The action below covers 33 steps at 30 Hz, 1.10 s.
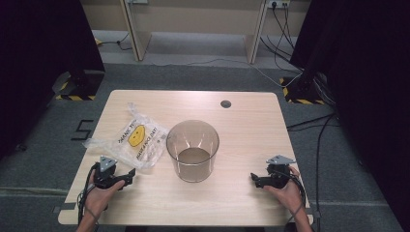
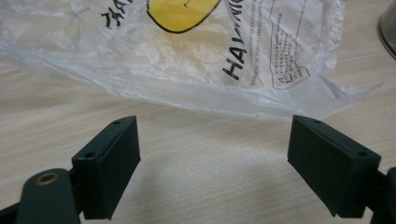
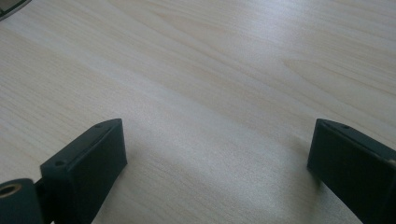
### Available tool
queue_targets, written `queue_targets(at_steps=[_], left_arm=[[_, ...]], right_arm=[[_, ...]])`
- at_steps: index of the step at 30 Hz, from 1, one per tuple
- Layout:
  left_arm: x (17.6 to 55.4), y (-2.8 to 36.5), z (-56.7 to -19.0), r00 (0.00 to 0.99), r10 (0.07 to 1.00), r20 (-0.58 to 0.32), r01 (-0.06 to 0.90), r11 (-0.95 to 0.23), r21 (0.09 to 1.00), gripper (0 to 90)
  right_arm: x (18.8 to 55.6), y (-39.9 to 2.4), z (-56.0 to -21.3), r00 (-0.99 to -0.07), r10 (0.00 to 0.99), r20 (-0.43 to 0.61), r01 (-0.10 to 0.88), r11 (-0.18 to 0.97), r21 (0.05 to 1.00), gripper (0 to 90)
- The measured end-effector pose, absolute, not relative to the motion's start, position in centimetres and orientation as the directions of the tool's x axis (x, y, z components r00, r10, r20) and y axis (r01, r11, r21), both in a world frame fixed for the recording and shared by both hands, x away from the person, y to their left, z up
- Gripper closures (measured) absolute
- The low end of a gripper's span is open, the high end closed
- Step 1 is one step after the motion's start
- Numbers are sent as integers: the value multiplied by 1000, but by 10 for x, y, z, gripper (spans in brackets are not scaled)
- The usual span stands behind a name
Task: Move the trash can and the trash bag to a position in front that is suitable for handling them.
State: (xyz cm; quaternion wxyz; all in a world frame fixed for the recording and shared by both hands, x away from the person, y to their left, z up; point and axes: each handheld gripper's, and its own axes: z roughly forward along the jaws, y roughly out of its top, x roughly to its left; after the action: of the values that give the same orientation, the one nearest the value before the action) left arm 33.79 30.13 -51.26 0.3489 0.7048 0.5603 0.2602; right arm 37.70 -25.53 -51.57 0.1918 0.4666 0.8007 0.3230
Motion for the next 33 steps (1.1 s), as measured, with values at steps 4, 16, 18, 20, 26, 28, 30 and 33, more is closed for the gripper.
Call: queue_targets(at_steps=[4, 16, 18, 20, 26, 28, 30, 33], left_arm=[[338, 301, -511, 238, 971, -26, 601, -127, 789, 162], [358, 302, -494, 246, 969, 11, 550, -149, 821, 155], [364, 303, -493, 230, 973, 30, 548, -155, 822, 156], [373, 305, -493, 209, 977, 44, 552, -155, 819, 157], [393, 296, -499, 218, 975, 40, 566, -160, 809, 175], [399, 293, -503, 219, 974, 60, 578, -179, 796, 186], [408, 291, -509, 214, 974, 71, 601, -189, 777, 210], [420, 283, -517, 225, 968, 110, 622, -229, 749, 239]], right_arm=[[377, -256, -516, -494, 870, -5, 622, 357, 697, 47], [378, -255, -516, -490, 872, -5, 624, 355, 696, 39], [378, -255, -516, -490, 872, -5, 625, 355, 696, 39], [378, -255, -516, -490, 872, -5, 625, 355, 696, 39], [378, -255, -516, -493, 870, -6, 621, 357, 697, 36], [378, -255, -516, -492, 871, -7, 620, 356, 699, 36], [378, -255, -516, -492, 871, -7, 620, 356, 699, 36], [378, -255, -516, -492, 870, -6, 621, 356, 698, 35]])
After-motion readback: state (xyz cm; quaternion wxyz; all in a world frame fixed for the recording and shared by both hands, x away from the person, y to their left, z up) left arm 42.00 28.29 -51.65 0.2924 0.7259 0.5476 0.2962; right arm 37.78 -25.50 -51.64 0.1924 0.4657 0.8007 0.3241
